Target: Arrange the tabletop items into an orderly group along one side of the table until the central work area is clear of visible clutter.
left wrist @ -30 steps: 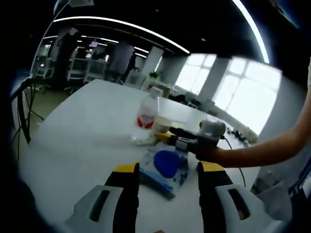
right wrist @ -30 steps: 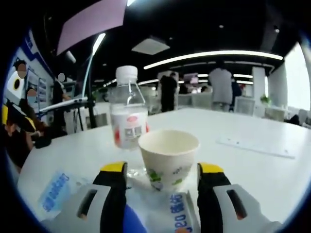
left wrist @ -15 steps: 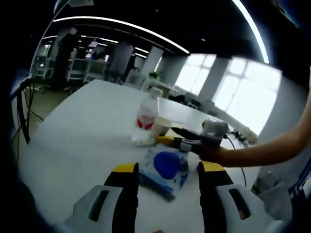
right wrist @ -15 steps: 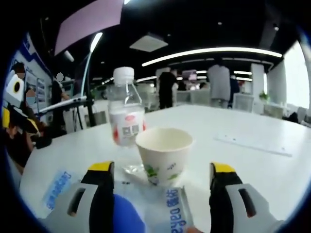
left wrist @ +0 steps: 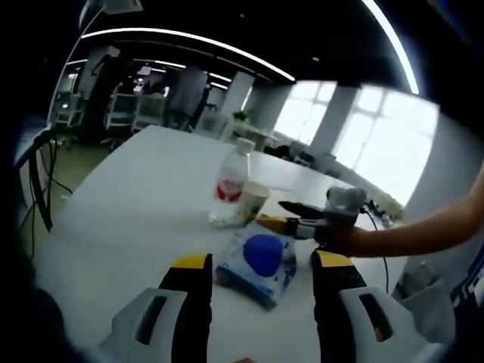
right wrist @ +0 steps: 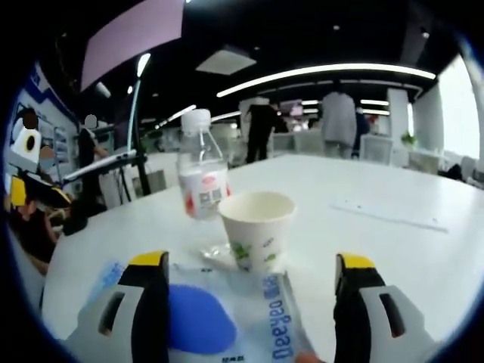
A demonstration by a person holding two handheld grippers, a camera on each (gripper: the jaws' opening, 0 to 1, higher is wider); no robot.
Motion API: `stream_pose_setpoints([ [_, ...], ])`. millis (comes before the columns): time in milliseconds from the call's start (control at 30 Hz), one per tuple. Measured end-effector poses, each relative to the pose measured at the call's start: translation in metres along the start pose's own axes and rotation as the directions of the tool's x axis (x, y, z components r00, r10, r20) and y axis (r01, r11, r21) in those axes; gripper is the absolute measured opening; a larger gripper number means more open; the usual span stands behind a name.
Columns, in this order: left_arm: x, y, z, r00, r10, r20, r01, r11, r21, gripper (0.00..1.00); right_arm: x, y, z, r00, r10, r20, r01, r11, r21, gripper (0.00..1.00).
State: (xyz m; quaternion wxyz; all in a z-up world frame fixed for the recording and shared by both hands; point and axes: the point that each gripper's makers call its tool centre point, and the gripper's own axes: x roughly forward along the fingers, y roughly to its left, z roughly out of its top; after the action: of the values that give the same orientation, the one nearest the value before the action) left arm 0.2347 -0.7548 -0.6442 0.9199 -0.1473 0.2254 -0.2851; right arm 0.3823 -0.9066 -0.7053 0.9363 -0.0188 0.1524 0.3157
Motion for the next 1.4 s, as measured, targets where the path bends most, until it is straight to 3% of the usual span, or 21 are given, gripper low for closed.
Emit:
stream_pose_setpoints([
  [267,-0.002,-0.008,0.004,1.0,-0.023,0.004,0.023,1.0,0.017,0.52,-0.018,0.003,0.002,1.0,-0.006,-0.019,0.006,1.0,-0.024,0.88],
  [333,-0.002,-0.01,0.005,1.0,-0.03,0.001,0.029,0.999,0.026,0.52,-0.023,0.007,0.001,0.999,-0.002,-0.036,-0.001,0.998,-0.064,0.88],
  [1033,-0.008,-0.027,0.01,0.998,-0.066,0.02,0.065,0.997,0.034,0.52,-0.075,0.008,0.015,0.998,-0.054,-0.035,0.052,0.997,-0.065,0.87],
  [1400,-0.008,-0.034,0.012,0.996,-0.076,0.049,0.075,0.997,0.019,0.52,-0.099,0.024,0.012,0.997,-0.061,-0.039,0.059,0.996,-0.066,0.87],
])
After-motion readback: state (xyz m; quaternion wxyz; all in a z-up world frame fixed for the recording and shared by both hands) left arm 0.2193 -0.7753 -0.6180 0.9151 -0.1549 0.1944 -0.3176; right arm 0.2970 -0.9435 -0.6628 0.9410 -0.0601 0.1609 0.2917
